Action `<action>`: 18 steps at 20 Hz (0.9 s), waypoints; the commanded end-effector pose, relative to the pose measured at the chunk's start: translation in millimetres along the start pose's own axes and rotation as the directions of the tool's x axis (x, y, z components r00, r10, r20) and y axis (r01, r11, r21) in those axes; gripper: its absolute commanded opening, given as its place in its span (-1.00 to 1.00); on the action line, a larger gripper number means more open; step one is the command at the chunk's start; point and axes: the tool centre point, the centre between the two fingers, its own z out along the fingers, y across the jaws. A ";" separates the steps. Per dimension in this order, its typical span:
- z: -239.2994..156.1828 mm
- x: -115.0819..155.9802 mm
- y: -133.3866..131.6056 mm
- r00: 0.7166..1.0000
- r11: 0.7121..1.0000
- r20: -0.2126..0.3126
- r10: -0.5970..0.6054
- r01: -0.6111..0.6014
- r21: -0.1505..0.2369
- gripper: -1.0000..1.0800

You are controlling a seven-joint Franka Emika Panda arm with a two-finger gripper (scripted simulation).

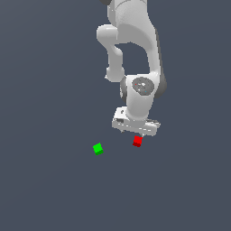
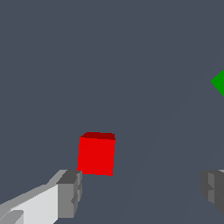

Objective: Stack the red cube on top of the green cube.

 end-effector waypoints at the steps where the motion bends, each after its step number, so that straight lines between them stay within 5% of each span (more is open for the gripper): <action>1: 10.0 -2.0 -12.8 1.000 1.000 0.004 0.027 -0.027 0.001 0.92; 18: 31.6 -4.0 -37.8 0.997 0.997 0.014 0.072 -0.072 0.003 0.92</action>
